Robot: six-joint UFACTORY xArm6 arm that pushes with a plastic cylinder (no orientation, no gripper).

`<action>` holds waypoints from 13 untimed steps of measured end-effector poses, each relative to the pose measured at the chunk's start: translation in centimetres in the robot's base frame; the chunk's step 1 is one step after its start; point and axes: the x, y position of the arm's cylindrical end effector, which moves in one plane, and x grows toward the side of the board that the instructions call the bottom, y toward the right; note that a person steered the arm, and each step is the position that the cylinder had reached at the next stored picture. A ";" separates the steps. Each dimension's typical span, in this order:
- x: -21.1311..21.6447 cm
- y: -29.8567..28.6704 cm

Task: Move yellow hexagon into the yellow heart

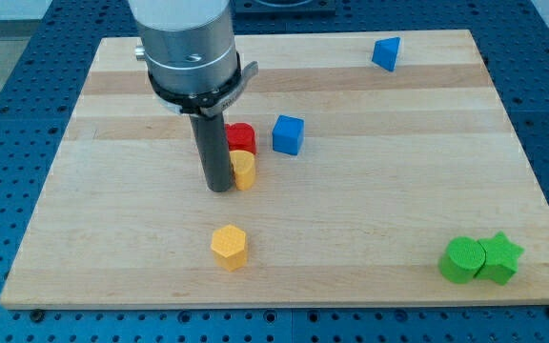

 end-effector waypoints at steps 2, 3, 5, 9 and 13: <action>1.0 1.8; -0.5 2.7; 1.3 2.8; 13.0 3.6; 9.1 0.1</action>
